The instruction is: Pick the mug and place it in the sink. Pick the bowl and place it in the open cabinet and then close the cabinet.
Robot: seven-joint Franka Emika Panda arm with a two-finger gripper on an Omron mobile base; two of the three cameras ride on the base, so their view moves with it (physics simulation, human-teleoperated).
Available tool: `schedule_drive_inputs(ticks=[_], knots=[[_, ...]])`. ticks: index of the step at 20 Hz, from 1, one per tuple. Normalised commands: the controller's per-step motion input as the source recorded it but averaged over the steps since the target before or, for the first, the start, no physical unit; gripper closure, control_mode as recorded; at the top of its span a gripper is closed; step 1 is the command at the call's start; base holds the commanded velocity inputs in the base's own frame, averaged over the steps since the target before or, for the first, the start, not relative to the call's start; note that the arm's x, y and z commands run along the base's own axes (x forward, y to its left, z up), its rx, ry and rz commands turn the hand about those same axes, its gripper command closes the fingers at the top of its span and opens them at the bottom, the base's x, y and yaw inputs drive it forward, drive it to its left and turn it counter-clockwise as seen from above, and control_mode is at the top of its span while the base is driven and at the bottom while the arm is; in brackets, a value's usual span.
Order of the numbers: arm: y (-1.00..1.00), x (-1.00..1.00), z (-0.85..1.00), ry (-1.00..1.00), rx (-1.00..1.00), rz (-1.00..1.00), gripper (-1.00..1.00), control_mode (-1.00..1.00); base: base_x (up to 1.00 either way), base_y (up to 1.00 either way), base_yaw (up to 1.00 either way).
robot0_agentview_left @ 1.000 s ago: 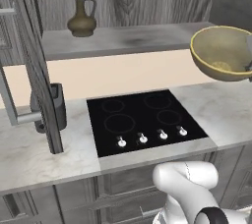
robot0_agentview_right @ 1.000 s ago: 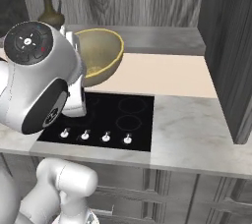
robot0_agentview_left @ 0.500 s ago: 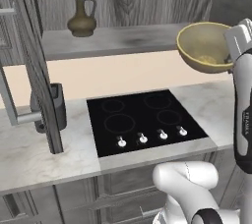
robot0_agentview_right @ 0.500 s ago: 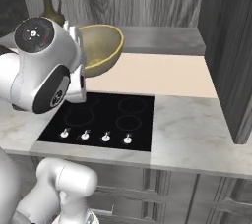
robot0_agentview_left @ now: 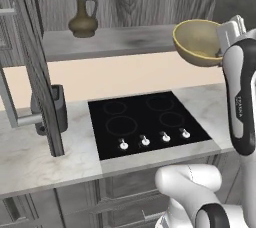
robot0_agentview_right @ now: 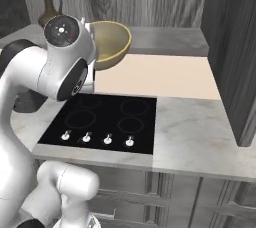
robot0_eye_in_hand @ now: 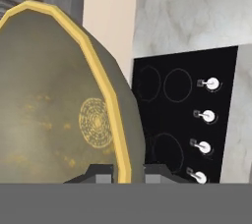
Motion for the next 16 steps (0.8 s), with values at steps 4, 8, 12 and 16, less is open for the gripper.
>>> schedule_drive_inputs(ticks=[4, 8, 12, 16], knots=[[0.0, 0.59, 0.0, 0.0, 0.11, 0.0, 1.0, -1.0, 0.0, 0.0, 0.0], [0.0, 0.56, 0.03, 0.0, 0.09, 0.0, 1.0, -1.0, 0.0, 0.0, 0.0], [0.0, 0.53, 0.07, -0.04, 0.03, 0.0, 1.0, -1.0, 0.0, 0.0, 0.0], [0.01, 0.56, 0.09, -0.05, 0.0, 0.0, 1.0, -1.0, 0.0, 0.0, 0.0]])
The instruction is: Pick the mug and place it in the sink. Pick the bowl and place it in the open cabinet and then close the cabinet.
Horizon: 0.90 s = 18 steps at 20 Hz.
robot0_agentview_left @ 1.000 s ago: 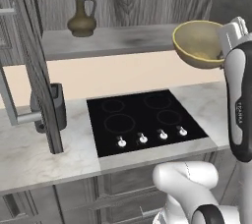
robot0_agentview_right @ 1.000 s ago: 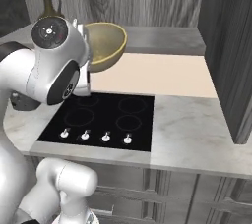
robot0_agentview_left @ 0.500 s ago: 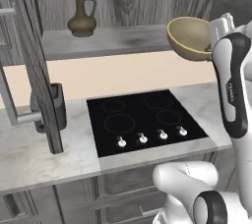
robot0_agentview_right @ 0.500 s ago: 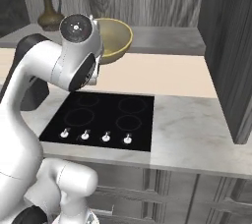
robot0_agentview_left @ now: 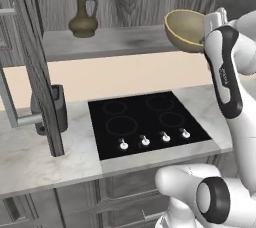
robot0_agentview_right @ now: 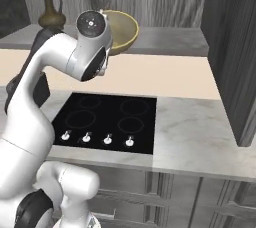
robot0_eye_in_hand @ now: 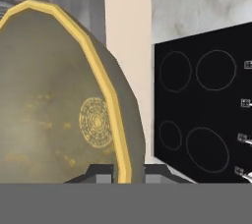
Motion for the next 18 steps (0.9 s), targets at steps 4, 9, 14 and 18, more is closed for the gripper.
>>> schedule_drive_inputs(ticks=[4, 9, 14, 18], knots=[[0.01, 0.55, 0.08, -0.03, 0.0, 0.0, 1.0, -1.0, 0.0, 0.0, 0.0], [0.01, 0.57, 0.02, 0.0, 0.0, -0.01, 1.0, -1.0, 0.0, 0.0, 0.0], [0.0, 0.55, 0.0, 0.0, 0.0, -0.01, 1.0, -1.0, 0.0, 0.0, 0.0], [0.0, 0.56, 0.0, 0.0, 0.0, -0.01, 1.0, -1.0, 0.0, 0.0, 0.0]])
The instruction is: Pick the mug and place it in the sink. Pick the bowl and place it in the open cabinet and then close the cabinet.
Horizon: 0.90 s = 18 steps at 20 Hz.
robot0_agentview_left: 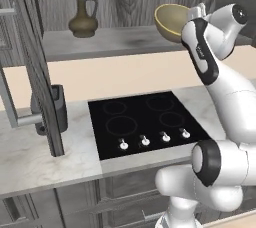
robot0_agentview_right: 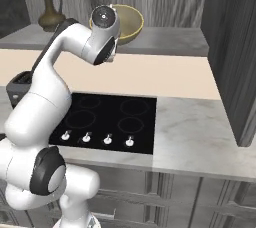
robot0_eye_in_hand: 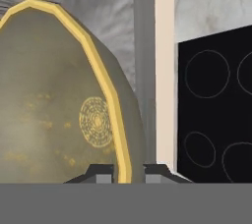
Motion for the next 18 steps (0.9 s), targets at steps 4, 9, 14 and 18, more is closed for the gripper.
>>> schedule_drive_inputs(ticks=[4, 9, 14, 18], knots=[[0.0, 0.52, 0.0, 0.0, 0.0, -0.01, 1.0, -1.0, 0.0, 0.0, 0.0], [0.0, 0.23, -0.08, 0.02, 0.0, 0.0, 1.0, -1.0, 0.0, 0.0, 0.0], [0.0, 0.08, -0.22, 0.05, 0.0, 0.0, 1.0, -1.0, 0.0, 0.0, 0.0], [0.0, 0.1, -0.2, 0.03, 0.0, 0.0, 1.0, -1.0, 0.0, 0.0, 0.0]])
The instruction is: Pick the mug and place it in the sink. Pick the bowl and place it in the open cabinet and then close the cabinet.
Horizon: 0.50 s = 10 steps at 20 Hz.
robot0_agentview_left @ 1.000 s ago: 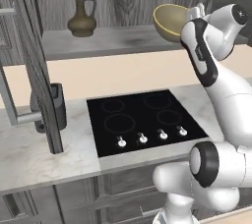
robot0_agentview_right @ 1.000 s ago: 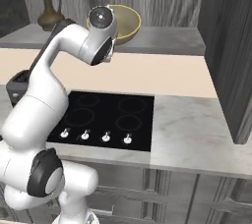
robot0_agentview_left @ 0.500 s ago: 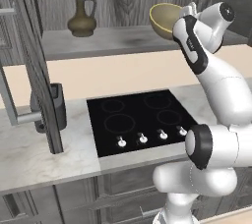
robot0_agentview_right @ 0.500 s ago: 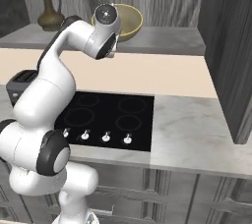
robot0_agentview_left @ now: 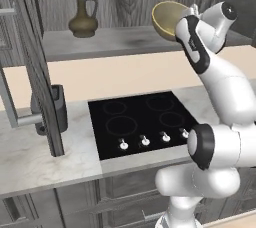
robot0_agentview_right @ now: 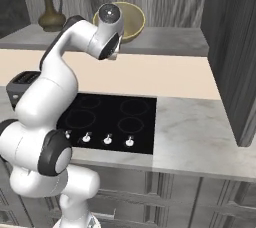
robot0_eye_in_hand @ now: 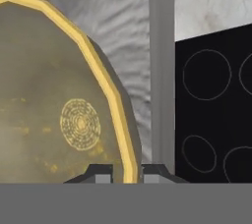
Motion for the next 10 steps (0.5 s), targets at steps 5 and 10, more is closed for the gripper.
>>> schedule_drive_inputs(ticks=[5, 10], knots=[[0.02, 0.1, -0.02, 0.02, 0.0, 0.0, -1.0, -1.0, 0.0, 0.0, 0.0], [0.0, 0.0, 0.27, -0.1, 0.0, 0.0, -1.0, -1.0, 0.0, 0.0, 0.0]])
